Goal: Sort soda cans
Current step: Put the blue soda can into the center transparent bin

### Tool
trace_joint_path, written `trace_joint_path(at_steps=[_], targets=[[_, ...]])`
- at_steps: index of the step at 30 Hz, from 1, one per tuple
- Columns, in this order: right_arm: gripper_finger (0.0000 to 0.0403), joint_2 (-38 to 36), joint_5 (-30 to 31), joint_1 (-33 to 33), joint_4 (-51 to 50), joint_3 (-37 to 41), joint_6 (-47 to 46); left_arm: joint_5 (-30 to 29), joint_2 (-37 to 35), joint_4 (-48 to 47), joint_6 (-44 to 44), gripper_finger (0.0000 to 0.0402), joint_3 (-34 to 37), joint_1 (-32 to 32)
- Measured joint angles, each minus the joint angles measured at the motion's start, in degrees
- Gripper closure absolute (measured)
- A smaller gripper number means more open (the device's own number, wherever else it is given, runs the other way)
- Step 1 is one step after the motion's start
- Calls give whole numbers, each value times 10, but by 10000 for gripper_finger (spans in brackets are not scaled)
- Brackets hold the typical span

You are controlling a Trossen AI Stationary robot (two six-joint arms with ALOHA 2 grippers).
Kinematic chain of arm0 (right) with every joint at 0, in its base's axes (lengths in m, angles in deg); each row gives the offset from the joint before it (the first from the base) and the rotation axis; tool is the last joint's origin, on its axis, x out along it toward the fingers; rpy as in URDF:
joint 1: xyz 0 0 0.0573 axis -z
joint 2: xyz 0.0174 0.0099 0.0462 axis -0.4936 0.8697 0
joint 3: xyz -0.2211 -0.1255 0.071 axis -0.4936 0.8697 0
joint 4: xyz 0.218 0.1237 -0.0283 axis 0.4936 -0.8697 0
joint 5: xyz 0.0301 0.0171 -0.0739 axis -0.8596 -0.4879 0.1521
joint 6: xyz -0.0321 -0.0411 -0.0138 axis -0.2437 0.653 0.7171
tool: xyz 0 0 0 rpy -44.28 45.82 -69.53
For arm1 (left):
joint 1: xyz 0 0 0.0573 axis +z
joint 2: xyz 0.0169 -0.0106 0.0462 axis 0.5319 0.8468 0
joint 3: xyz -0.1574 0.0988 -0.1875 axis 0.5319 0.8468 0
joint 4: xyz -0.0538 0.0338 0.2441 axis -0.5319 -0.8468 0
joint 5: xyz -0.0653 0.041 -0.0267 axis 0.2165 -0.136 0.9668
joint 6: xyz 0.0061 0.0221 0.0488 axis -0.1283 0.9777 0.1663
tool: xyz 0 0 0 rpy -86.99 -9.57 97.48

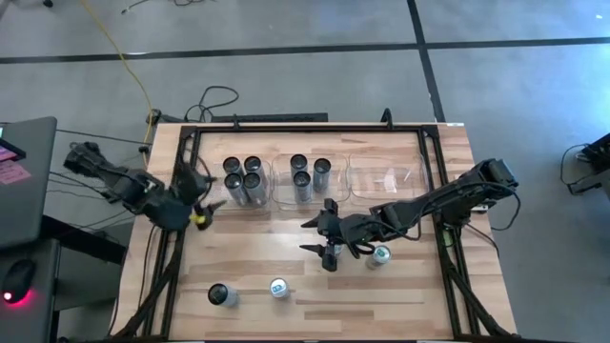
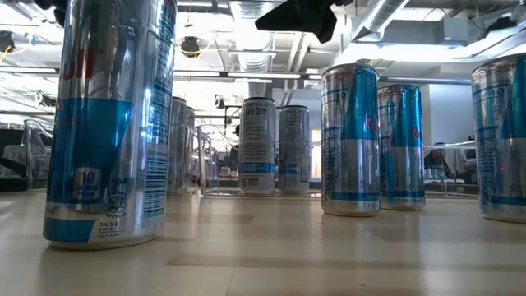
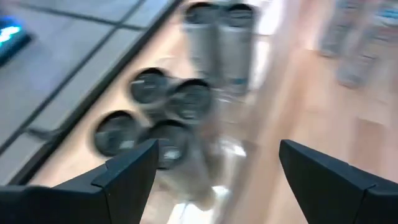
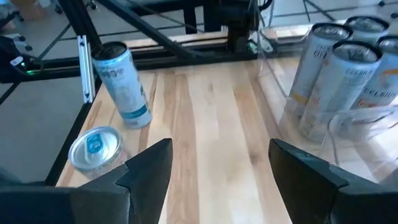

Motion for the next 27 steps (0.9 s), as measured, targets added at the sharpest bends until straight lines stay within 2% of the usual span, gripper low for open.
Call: trace_joint_path(at_steps=[8, 15, 21, 27], targets=[[117, 0, 17, -23, -5, 0, -34, 0, 46, 41, -67, 75, 6, -190], [117, 0, 18, -28, -6, 0, -43, 1, 106, 49, -139, 75, 6, -307], [117, 0, 17, -28, -6, 0, -45, 49, 138, 52, -205, 75, -16, -350], [117, 0, 17, -28, -6, 0, -58, 82, 192, 109, -215, 75, -23, -355]])
